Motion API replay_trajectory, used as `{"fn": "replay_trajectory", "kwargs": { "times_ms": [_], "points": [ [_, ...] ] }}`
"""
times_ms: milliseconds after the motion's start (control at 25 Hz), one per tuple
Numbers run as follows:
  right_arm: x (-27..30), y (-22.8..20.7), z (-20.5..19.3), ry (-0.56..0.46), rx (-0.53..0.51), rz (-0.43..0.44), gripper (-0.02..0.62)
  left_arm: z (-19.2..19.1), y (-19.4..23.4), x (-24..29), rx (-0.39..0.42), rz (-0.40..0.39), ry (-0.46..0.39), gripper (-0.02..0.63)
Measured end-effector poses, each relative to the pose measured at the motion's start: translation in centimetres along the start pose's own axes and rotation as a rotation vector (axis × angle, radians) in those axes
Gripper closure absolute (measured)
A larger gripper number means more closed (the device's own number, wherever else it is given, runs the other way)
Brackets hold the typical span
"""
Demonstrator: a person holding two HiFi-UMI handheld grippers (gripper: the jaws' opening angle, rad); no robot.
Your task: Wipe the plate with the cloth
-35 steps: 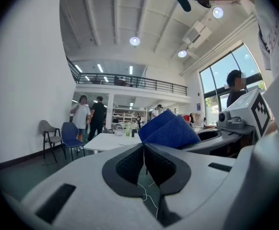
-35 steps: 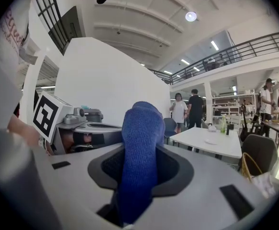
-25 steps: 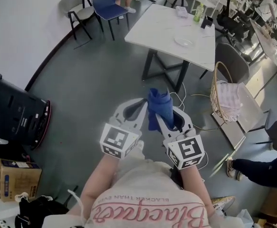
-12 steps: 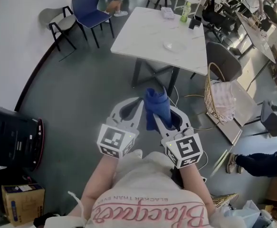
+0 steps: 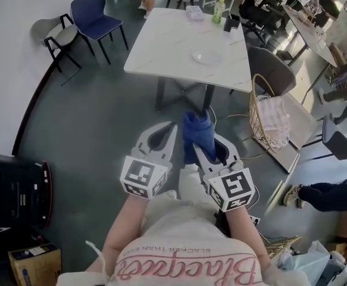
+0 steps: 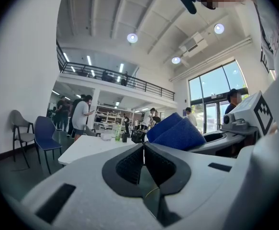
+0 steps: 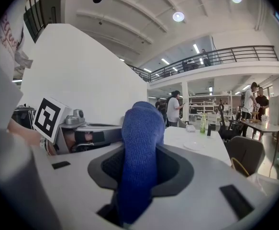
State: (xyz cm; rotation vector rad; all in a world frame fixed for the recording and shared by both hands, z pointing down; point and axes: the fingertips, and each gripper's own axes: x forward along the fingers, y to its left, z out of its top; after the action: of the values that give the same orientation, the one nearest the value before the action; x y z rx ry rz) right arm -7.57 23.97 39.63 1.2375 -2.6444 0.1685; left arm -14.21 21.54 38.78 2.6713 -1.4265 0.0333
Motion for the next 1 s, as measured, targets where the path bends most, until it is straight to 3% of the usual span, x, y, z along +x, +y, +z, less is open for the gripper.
{"fn": "replay_trajectory", "kwargs": {
  "times_ms": [400,1000],
  "points": [
    [3.5,-5.0,0.7,-0.028,0.054,-0.023,0.472,0.4,1.9,5.3,0.022,-0.027,0.021,0.601],
    [11.0,-17.9,1.7,-0.004,0.075,-0.021,0.472,0.7,4.7,19.6,0.019,-0.04,0.058,0.601]
  ]
}}
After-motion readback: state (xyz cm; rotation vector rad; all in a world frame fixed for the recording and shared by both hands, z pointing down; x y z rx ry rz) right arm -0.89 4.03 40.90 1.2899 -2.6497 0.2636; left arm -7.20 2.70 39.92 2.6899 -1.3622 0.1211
